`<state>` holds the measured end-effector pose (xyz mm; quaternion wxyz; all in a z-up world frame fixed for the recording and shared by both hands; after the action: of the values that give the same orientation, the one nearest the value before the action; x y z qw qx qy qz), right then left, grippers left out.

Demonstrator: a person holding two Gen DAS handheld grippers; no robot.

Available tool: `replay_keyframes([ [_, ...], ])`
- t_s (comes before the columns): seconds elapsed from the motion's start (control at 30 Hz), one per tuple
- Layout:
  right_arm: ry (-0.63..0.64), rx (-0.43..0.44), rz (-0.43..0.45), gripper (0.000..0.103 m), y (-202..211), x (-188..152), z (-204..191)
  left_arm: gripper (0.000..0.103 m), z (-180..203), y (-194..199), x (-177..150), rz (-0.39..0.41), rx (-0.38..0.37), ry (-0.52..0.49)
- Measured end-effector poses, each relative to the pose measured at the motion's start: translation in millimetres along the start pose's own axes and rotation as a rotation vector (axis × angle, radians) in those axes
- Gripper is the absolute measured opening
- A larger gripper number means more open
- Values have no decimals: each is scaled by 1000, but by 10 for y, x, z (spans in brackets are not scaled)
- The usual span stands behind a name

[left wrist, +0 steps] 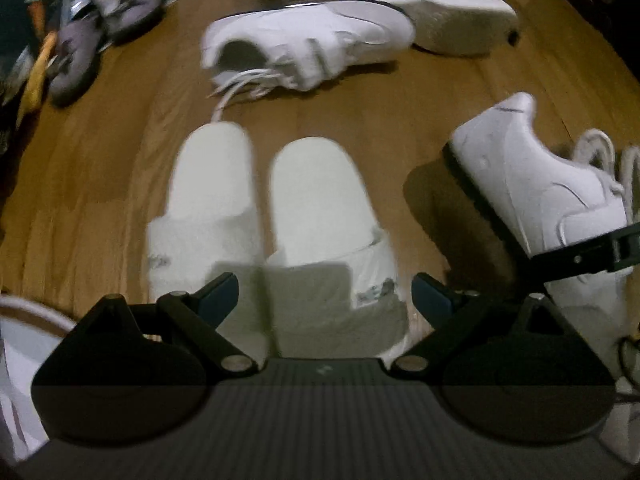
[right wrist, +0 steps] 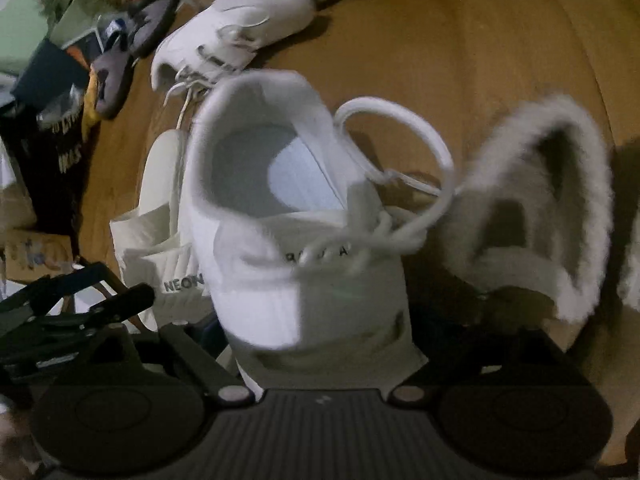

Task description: Organize scattered shoes

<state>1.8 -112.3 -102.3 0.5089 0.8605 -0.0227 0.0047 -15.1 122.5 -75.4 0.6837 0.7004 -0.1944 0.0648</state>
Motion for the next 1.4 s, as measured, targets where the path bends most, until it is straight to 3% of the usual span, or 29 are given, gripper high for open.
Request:
replay_keyframes([
  [0.17,-13,10,21,92,-39,77,41,100,220,-156,144,3,39,-68],
  [0.23,125,37,56,91,20,20,-165,100,220,-174,184,2,79,-79],
  [0.3,188,89,81,90,122,11,-265,100,205,-168,200,-4,105,-81],
  [0.4,190,176,148,90,418,101,-231,100,237,-125,189,-5,78,-87],
  [0.57,97,93,216,93,663,216,207,100,312,-32,161,-4,63,-95],
  [0.73,59,-14,274,93,929,-150,749,100,494,27,163,-1,22,-132],
  [0.87,-92,-55,384,93,1120,-562,1290,100,663,-52,151,-13,-40,-151],
  [0.97,-127,-26,434,89,1164,-827,1440,100,742,-89,162,-13,-101,-141],
  [1.13,-188,-123,595,89,1444,-1013,1664,100,789,-117,174,-11,-107,-151],
  [1.23,-212,-282,560,92,1430,-1041,1658,100,809,-133,184,-9,-108,-169],
  [1.3,-170,-283,504,94,1300,-998,1607,100,827,-142,191,-7,-106,-176],
  [1.4,-147,-228,487,103,1206,-928,1588,100,854,-137,190,-15,-111,-177],
])
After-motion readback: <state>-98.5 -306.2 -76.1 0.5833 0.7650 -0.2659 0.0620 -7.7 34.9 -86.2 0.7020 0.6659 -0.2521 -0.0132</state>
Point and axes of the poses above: each gripper's, at about its wrist camera, not at the fingertips, and y roughly against the way its jaws point, z to its right, x to its top, the point moved 3 cm from there along -y, roughly the way its jaws point, and after that the axes turned 9 degrees about -y, right-handed, at the moved point
